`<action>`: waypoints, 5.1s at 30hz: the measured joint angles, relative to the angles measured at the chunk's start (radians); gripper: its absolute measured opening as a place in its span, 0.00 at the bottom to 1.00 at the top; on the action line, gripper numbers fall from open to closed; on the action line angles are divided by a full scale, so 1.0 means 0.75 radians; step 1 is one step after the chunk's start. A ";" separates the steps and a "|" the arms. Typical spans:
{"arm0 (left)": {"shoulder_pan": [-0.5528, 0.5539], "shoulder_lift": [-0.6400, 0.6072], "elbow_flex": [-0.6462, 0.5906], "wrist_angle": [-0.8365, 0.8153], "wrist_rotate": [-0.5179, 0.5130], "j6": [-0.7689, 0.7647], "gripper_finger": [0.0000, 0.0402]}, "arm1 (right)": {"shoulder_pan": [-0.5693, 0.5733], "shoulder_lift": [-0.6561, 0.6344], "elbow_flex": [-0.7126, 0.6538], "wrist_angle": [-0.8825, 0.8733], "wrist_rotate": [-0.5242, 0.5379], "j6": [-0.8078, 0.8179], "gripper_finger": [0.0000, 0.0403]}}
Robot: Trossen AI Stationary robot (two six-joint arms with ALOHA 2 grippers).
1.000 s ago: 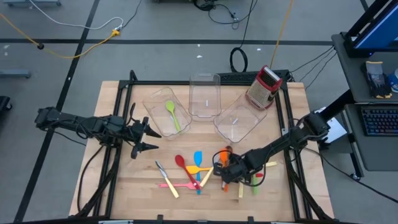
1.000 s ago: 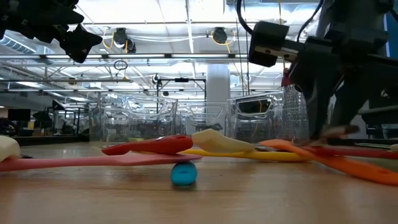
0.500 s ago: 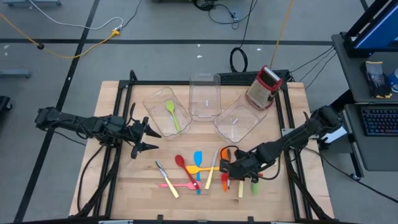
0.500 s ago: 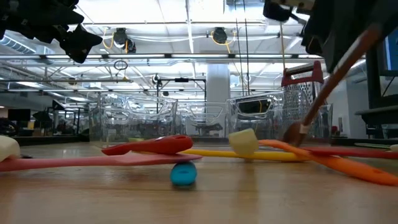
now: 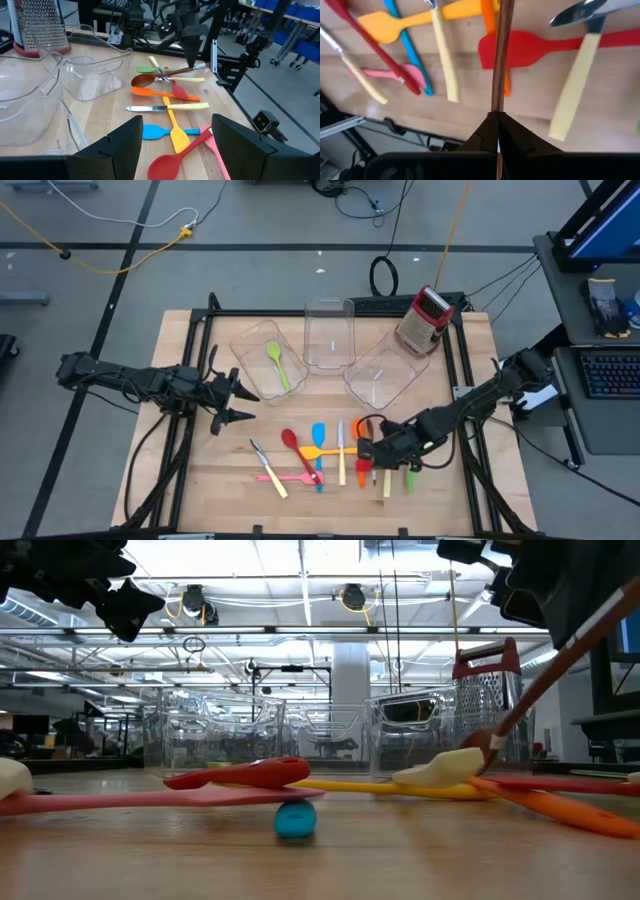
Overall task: Pick & Place Kitchen Items
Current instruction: Put the brown serving spoon into the left transparent bin
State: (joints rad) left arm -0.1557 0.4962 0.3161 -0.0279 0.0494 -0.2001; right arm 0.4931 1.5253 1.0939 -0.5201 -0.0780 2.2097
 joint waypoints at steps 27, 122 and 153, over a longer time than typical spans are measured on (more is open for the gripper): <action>0.000 0.000 0.000 0.080 -0.037 -0.195 0.60 | 0.000 0.009 0.000 0.078 0.108 -0.066 0.00; 0.000 0.001 0.000 0.022 -0.186 -0.193 0.60 | -0.029 0.305 0.000 0.161 -0.167 -0.005 0.40; 0.000 0.001 0.000 0.011 -0.209 -0.189 0.60 | -0.039 0.321 0.001 0.143 -0.134 -0.037 0.10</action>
State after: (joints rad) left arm -0.1557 0.4970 0.3161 -0.0196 -0.1075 -0.3416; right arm 0.4641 1.7660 1.0946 -0.4132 -0.1783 2.1819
